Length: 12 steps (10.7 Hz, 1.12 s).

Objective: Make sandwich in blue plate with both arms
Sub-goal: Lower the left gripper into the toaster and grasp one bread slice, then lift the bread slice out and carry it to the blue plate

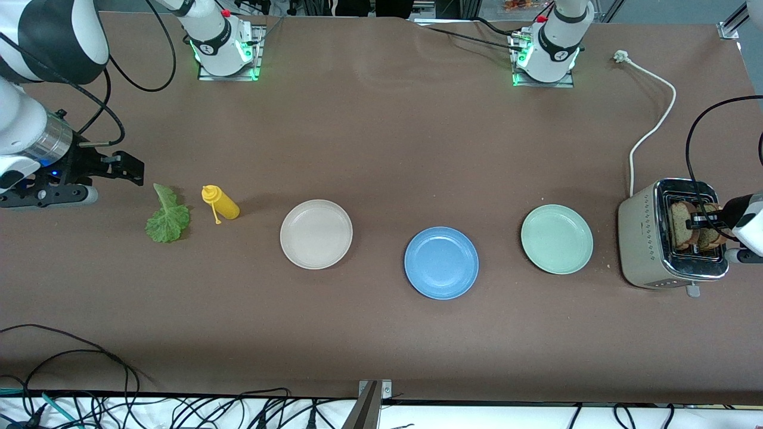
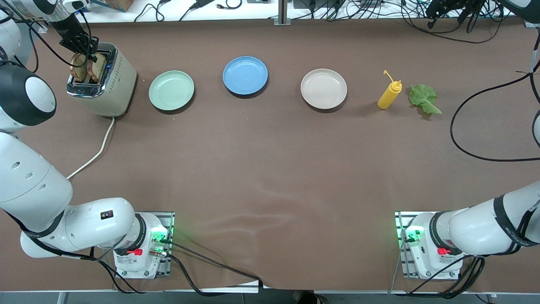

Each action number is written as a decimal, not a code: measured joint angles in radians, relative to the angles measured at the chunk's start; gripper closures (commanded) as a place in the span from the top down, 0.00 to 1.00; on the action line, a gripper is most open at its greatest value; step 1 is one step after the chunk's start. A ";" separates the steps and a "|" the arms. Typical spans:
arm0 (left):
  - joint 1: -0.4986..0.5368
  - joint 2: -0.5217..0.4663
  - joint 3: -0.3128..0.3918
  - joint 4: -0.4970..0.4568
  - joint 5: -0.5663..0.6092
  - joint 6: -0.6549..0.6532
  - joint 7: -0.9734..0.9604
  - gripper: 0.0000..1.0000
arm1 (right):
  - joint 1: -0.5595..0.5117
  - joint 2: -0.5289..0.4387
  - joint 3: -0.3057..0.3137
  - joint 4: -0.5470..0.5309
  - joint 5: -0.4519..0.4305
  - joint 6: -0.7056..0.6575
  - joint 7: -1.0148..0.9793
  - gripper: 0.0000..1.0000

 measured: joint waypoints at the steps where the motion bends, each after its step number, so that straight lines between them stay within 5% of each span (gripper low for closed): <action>1: 0.000 0.000 0.000 0.000 0.000 0.000 0.000 0.00 | 0.000 0.000 0.000 0.000 0.000 0.000 0.000 1.00; 12: -0.003 -0.149 -0.020 0.080 0.000 -0.236 0.000 0.00 | 0.000 0.001 0.000 0.000 0.000 0.000 0.000 1.00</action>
